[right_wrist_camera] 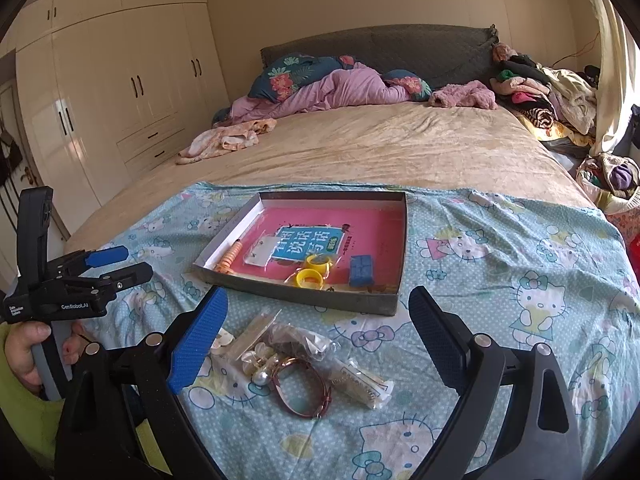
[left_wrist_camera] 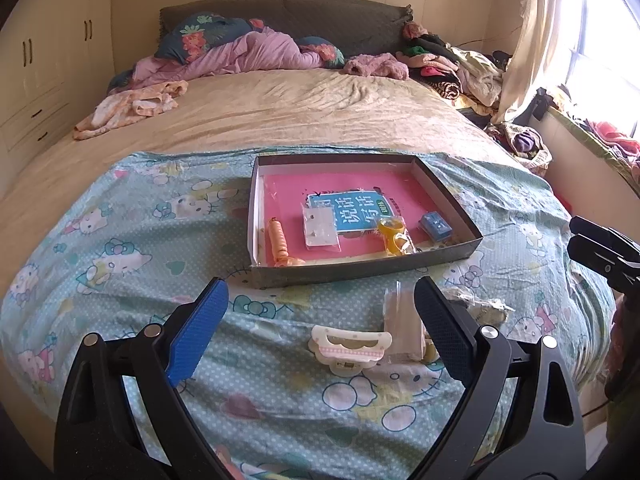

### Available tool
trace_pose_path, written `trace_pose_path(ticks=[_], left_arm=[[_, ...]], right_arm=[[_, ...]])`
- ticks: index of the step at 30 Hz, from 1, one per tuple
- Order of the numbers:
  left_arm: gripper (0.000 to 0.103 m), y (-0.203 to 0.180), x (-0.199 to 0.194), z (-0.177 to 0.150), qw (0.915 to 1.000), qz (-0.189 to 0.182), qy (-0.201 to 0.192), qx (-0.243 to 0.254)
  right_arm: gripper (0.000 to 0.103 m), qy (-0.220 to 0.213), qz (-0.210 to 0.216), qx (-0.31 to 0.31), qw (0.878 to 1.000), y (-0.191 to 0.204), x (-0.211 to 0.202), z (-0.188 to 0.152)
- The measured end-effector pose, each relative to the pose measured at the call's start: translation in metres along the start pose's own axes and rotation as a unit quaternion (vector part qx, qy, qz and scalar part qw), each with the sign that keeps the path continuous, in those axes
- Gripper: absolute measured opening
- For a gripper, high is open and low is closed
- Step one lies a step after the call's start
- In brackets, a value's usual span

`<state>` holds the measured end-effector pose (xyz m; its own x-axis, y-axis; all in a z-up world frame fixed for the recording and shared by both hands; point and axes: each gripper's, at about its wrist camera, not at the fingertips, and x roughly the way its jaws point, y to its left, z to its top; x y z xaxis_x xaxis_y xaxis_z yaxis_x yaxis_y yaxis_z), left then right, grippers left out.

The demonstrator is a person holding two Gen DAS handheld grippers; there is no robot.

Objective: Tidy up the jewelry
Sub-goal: 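Move both tools back over the remaining jewelry on the bed, then grasp the white hair claw clip with the left tool while the right tool grasps the red-strap watch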

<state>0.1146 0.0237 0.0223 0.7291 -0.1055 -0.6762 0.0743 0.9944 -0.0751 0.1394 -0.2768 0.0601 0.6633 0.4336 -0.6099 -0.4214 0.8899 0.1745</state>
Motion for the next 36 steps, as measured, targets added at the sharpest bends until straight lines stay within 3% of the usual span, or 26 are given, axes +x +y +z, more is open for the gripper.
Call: trace_pose_path(ticks=[13,36], left_arm=[[0.087,-0.015,0.013,-0.026,0.999,0.01,0.037,0.024],[0.087,-0.02,0.075,-0.059,0.9894,0.031,0.133,0.05]], right_arm=[[0.091,0.039,-0.005,0.004,0.999,-0.008,0.006,-0.033],[0.091,0.124,0.044,0.003,0.991,0.002,0.049,-0.085]])
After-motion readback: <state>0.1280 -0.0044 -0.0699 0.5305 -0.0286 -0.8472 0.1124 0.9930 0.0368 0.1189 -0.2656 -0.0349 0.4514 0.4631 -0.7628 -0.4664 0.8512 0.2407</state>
